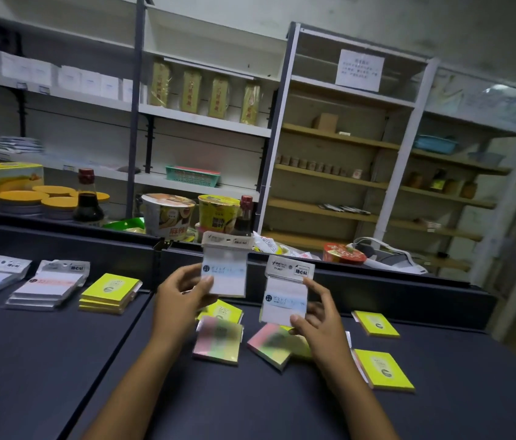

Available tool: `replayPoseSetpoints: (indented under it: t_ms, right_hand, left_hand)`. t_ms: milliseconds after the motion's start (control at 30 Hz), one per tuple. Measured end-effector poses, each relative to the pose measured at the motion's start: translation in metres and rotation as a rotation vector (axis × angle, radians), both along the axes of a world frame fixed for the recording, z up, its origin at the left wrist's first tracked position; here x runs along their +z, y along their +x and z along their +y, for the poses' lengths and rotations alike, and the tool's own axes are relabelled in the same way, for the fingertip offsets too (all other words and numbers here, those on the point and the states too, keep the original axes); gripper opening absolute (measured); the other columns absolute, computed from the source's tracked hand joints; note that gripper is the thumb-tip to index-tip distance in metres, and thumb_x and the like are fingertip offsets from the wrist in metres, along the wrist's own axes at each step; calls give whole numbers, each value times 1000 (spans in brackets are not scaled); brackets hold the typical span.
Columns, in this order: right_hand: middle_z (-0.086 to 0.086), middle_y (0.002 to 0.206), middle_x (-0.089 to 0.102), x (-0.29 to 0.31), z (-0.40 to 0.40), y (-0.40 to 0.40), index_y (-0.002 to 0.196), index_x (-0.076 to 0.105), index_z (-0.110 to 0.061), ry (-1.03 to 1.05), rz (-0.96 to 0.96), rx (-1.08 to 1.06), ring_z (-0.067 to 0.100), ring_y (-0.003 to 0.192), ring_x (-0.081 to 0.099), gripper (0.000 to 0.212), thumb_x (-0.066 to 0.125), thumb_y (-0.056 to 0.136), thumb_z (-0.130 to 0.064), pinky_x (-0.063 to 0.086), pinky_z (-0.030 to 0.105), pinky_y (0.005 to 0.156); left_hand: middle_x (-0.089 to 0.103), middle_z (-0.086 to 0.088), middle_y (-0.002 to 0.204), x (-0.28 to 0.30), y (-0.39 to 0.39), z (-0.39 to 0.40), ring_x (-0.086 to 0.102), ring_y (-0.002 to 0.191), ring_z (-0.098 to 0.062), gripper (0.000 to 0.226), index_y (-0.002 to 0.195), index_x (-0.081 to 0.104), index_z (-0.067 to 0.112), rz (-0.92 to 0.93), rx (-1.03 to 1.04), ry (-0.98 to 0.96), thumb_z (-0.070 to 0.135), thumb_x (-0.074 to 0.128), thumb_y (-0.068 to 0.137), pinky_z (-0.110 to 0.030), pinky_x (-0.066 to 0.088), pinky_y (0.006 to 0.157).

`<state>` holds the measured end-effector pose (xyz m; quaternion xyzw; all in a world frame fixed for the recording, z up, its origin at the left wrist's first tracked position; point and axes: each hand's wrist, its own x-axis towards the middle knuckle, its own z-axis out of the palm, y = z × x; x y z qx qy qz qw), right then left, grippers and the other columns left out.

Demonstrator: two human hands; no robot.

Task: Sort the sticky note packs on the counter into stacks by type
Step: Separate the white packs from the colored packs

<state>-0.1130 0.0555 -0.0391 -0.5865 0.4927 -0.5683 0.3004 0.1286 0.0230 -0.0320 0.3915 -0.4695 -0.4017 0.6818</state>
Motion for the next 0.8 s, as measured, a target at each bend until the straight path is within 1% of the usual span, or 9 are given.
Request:
replayPoseSetpoints:
  t_ms: [33, 67, 133, 233, 333, 400, 533, 700, 800]
  right_hand:
    - [10, 116, 64, 0, 9, -4, 131, 50, -45, -6, -8, -10, 14, 93, 72, 72, 60, 87, 11, 58, 27, 67]
    - [10, 115, 64, 0, 19, -8, 132, 50, -45, -15, -13, -23, 13, 93, 71, 73, 59, 87, 12, 58, 28, 67]
    - [8, 113, 65, 1, 38, -13, 132, 50, -44, -46, -15, -47, 10, 94, 71, 73, 59, 87, 12, 58, 27, 66]
    - [1, 115, 65, 6, 68, -14, 131, 51, -41, -98, -23, -51, 5, 95, 70, 69, 60, 87, 12, 57, 22, 66]
    - [-5, 119, 62, 13, 98, -8, 126, 52, -42, -128, -14, -46, -4, 98, 66, 67, 61, 87, 11, 55, 17, 65]
    - [-6, 118, 62, 15, 118, 0, 122, 54, -46, -129, -28, -31, -1, 97, 68, 65, 62, 88, 9, 55, 17, 62]
    - [-3, 118, 64, 16, 155, 18, 116, 58, -43, -145, -62, 17, 4, 100, 69, 58, 62, 89, 8, 58, 23, 68]
    - [1, 119, 63, 18, 191, 50, 115, 60, -39, -118, -93, 69, 7, 99, 69, 51, 62, 91, 6, 59, 23, 71]
    - [-1, 118, 63, 21, 208, 76, 117, 61, -36, -113, -107, 111, 9, 102, 68, 50, 62, 91, 7, 59, 25, 72]
  left_hand:
    - [73, -7, 99, -3, 2, 9, 75, 75, -24, 24, 110, 64, 24, 4, 13, -18, 12, 69, 90, -32, 61, 63]
    - [72, -7, 98, -6, 3, 18, 75, 75, -24, 27, 110, 62, 25, 4, 32, -34, 12, 71, 89, -29, 60, 62]
    - [71, -2, 95, -10, 7, 40, 75, 78, -20, 27, 106, 60, 26, -8, 71, -70, 11, 73, 87, -30, 61, 63]
    - [71, 9, 90, -12, 10, 76, 72, 84, -8, 18, 93, 63, 25, -73, 87, -125, 9, 71, 88, -25, 60, 61]
    - [73, 5, 91, -10, 16, 114, 73, 85, -11, 18, 85, 71, 28, -118, 70, -119, 11, 68, 90, -24, 60, 63]
    - [74, 1, 91, -6, 22, 140, 73, 85, -15, 16, 88, 74, 27, -102, 71, -109, 12, 68, 90, -25, 60, 65]
    - [74, -2, 90, 1, 37, 193, 73, 85, -18, 11, 93, 76, 19, -83, 90, -90, 12, 68, 90, -31, 62, 69]
    - [77, -1, 95, -1, 63, 255, 75, 85, -21, 16, 99, 75, 19, 1, 116, -47, 9, 70, 88, -23, 60, 66]
    - [76, -3, 97, -1, 87, 283, 75, 85, -23, 20, 101, 75, 19, -6, 156, -48, 6, 69, 88, -23, 60, 67]
